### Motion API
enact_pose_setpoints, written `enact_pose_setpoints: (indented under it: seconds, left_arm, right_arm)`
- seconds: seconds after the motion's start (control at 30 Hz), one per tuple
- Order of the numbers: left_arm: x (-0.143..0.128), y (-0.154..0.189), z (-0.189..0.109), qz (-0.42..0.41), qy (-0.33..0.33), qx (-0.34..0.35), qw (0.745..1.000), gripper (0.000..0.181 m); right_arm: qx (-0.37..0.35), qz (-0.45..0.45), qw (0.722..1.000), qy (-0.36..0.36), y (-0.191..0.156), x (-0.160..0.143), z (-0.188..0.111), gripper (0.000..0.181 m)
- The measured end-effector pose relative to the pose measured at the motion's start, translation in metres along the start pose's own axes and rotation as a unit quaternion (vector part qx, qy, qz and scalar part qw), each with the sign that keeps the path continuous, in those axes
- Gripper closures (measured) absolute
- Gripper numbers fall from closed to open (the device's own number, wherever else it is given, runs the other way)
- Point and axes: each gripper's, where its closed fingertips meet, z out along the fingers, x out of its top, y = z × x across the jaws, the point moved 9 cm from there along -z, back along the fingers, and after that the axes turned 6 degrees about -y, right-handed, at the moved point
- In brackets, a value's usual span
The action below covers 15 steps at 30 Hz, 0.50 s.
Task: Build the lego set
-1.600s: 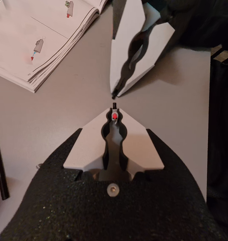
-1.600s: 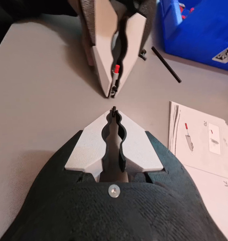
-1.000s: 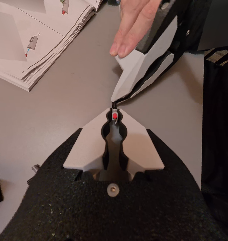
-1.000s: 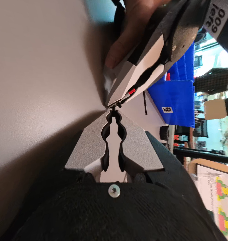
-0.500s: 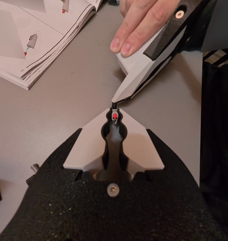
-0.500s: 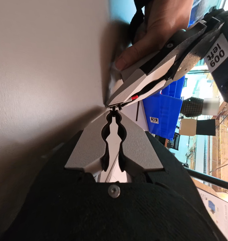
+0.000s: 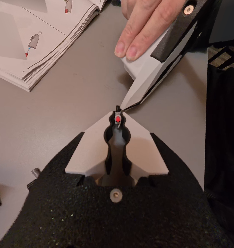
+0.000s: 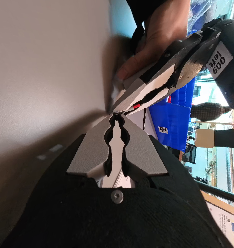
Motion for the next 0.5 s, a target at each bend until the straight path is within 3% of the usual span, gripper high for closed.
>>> enact_pose_setpoints:
  seconds: [0.03,0.27,0.37,0.5]
  left_arm:
    - [0.000,0.000,0.000,0.000,0.000,0.000,1.000,0.177]
    - [0.000,0.000,0.000,0.000,0.000,0.002,1.000,0.177]
    - [0.000,0.000,0.000,0.002,0.000,0.000,1.000,0.177]
    - [0.000,0.000,0.000,0.001,0.000,-0.002,1.000,0.177]
  right_arm:
    - [0.001,0.004,1.000,0.001,0.000,0.000,0.000,0.178]
    - [0.035,0.111,0.991,0.059,0.005,-0.011,0.000,0.179]
    - [0.067,0.137,0.987,0.049,0.006,-0.021,0.001,0.179]
    - [0.127,0.218,0.965,0.070,0.009,-0.029,0.001,0.179]
